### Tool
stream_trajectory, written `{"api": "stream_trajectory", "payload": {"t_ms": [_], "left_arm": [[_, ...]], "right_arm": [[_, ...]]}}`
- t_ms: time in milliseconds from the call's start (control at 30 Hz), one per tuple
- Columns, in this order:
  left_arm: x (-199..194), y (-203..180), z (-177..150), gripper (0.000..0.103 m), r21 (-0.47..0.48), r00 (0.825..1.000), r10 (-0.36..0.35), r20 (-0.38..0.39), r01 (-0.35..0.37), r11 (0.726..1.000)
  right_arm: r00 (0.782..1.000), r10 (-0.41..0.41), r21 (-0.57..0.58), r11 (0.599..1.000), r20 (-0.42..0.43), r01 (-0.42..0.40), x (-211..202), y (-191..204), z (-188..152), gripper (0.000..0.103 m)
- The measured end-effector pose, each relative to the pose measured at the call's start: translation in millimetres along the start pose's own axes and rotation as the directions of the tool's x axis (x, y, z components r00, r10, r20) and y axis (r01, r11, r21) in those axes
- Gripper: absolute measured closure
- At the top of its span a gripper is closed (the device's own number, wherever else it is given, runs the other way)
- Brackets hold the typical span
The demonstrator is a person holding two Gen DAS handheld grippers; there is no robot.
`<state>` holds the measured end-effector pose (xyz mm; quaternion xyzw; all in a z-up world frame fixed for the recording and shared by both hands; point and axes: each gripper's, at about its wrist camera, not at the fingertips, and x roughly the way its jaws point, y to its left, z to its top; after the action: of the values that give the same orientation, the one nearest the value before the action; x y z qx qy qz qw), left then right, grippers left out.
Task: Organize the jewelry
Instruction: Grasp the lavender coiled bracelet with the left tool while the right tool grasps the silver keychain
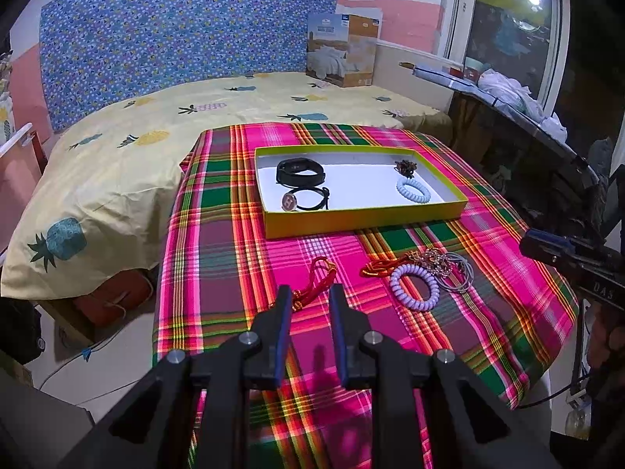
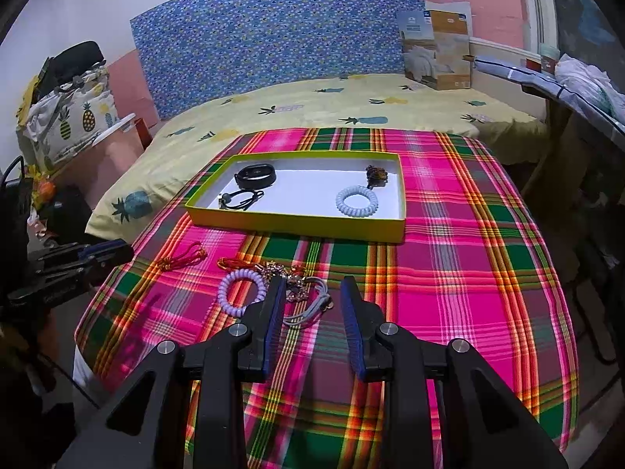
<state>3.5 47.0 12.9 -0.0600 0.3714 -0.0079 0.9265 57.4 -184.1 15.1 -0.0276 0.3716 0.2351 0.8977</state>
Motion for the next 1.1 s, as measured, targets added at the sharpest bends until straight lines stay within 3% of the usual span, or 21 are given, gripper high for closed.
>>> {"api": "stream_trajectory", "payload": {"t_ms": [1100], "left_arm": [[48.6,-36.4,5.3,0.083,0.022,0.990,-0.113,-0.090,0.115,0.993]], "right_arm": [[0.989,0.032,0.059,0.998,-0.142,-0.023,67.7,-9.9,-11.1,0.074]]}}
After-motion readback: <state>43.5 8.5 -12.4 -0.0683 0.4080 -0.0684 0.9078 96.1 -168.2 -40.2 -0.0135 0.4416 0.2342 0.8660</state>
